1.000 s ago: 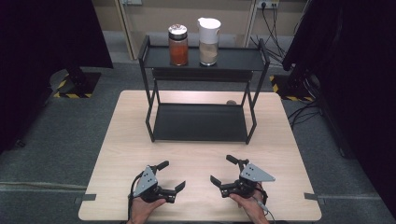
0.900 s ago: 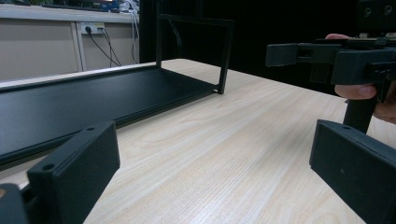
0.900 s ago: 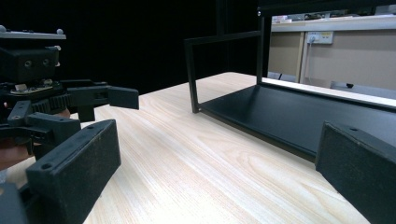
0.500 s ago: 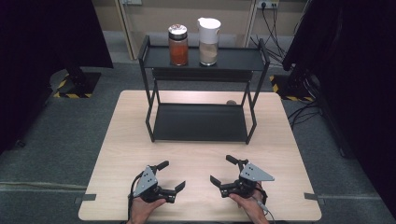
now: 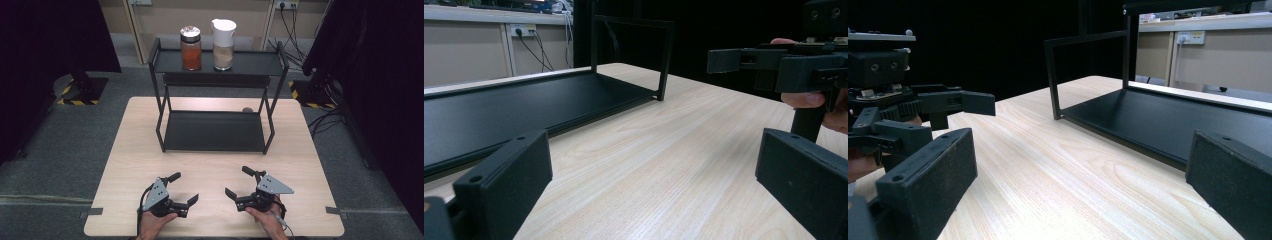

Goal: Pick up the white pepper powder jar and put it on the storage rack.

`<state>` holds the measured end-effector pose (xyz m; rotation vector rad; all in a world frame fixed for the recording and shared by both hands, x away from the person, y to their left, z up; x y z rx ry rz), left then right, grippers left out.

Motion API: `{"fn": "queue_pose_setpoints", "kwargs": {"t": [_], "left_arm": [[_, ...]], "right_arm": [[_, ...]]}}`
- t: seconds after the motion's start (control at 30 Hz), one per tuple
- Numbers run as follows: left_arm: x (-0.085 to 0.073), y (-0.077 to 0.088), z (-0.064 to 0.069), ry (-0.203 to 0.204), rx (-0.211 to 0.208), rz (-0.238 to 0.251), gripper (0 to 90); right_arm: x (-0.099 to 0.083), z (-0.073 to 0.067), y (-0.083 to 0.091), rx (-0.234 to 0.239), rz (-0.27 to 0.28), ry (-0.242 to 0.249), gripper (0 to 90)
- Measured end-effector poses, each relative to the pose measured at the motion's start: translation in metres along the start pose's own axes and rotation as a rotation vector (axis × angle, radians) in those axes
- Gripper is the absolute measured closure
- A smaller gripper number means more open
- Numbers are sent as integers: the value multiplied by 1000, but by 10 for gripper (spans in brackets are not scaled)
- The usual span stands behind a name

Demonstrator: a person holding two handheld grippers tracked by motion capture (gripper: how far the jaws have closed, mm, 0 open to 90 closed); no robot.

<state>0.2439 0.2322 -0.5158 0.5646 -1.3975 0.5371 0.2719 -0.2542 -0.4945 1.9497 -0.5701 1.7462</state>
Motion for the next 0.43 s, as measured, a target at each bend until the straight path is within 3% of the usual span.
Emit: {"fn": "queue_pose_setpoints", "kwargs": {"t": [0.43], "left_arm": [[0, 0, 0, 1, 2, 1, 8]], "right_arm": [[-1, 0, 1, -5, 8, -6, 3]]}}
Point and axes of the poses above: each handheld gripper's, and its own axes: y roughly backward along the jaws, x roughly out of its top, z roughly to its right, the point moved 4 cm from there along -y, roughly forward along the jaws, and after that the axes turned 3 degrees about z, right-handed, at the moved point
